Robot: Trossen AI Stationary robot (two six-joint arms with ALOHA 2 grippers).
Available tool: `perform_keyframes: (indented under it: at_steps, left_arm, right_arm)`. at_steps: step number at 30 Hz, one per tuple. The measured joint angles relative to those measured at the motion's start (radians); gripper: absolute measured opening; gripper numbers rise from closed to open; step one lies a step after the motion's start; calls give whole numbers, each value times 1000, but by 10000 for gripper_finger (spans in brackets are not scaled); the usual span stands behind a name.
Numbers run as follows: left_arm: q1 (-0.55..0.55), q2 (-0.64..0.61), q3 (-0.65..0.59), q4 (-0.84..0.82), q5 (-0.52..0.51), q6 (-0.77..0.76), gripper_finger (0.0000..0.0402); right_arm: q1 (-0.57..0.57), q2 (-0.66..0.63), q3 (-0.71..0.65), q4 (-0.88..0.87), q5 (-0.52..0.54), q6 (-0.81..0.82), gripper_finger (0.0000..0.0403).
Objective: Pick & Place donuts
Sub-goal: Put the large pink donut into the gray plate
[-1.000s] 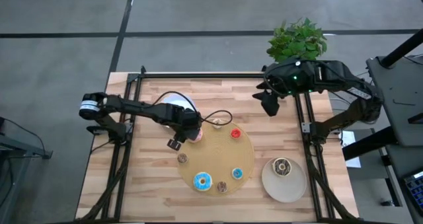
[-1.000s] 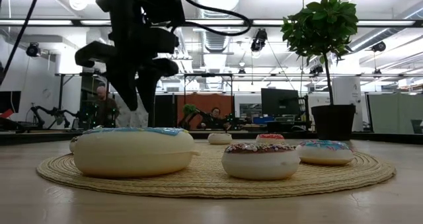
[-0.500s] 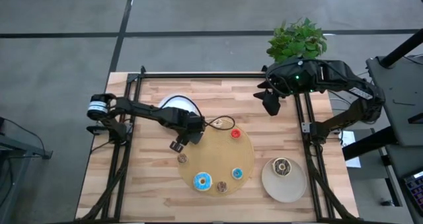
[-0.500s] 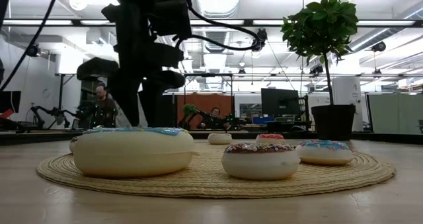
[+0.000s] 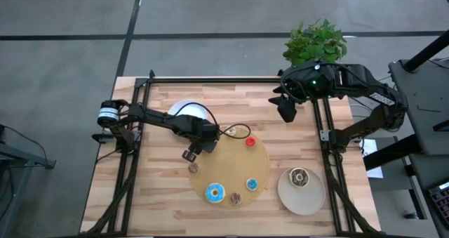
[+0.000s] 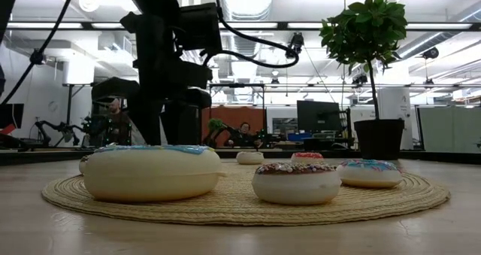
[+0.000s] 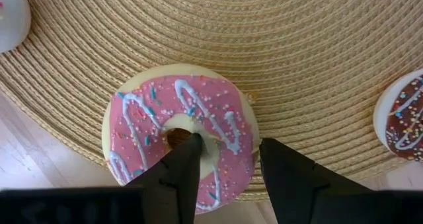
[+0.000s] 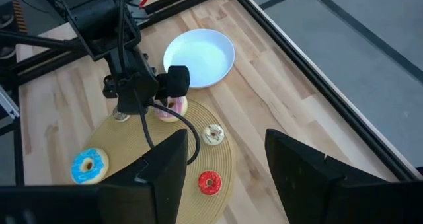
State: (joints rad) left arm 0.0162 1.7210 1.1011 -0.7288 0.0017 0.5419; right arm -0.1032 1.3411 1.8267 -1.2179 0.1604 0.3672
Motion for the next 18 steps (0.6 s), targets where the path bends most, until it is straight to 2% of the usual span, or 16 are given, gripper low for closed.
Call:
perform_keyframes:
  at_steps: [18]
  left_arm:
    - [0,-2,24,3,0,-27,128]
  right_arm:
    - [0,0,-1,-4,-1,0,194]
